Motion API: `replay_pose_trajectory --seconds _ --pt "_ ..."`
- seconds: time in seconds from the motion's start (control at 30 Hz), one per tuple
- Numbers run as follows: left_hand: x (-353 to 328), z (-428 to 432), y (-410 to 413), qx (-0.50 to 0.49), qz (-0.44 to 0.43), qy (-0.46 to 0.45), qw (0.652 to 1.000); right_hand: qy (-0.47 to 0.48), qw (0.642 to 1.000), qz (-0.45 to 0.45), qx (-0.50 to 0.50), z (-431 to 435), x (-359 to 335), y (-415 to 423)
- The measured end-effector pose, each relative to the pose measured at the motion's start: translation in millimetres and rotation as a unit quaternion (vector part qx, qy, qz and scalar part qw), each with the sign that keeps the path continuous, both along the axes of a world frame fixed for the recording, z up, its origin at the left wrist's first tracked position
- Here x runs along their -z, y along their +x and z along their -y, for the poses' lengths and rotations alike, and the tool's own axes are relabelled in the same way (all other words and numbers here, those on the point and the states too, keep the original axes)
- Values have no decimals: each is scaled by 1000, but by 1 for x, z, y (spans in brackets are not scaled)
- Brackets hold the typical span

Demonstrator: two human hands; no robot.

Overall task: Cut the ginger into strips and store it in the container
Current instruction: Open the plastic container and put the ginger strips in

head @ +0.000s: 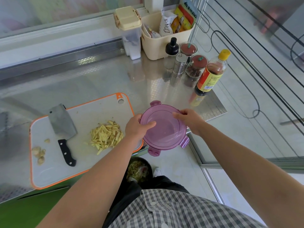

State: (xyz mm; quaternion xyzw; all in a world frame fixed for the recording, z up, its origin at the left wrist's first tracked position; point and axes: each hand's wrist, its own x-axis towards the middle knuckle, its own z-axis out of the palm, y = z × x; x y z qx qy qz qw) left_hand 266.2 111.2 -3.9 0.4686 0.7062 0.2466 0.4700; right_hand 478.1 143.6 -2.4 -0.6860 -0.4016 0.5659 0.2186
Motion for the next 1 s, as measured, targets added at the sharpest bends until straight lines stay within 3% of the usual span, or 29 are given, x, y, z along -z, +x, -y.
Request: replay_pose_trajectory --seconds 0.13,0.23,0.3,0.37,0.43,0.5,0.6,0.67,0.7,0.87,1.0 --pt "0 -6 -2 9 -14 15 1000 -43 996 -75 -4 6 0 0" --pt "1 -7 -3 8 -8 24 1000 -25 993 -82 86 3 1 1" --pt "2 -6 -2 7 -4 36 999 25 996 5 85 0 -2 -1" --pt "2 -5 3 -3 -22 53 998 114 980 163 -9 1 -2 -5" --pt "4 -6 8 -26 -49 60 997 214 936 261 -105 9 -9 -14" --pt "3 -8 12 -50 -66 60 995 268 898 260 -231 19 -15 -26" --pt "-1 -14 14 -85 -46 40 995 257 797 305 -454 37 -14 -32" --pt "-3 -16 12 -103 -1 14 995 262 722 400 -500 44 -1 -28" --pt "-1 -16 10 -111 25 -6 993 281 709 425 -487 47 3 -29" --pt "-14 -2 7 -213 251 -101 939 407 735 391 -375 47 9 -28" --pt "-13 4 9 -181 286 -95 936 409 760 372 -341 42 1 -27"
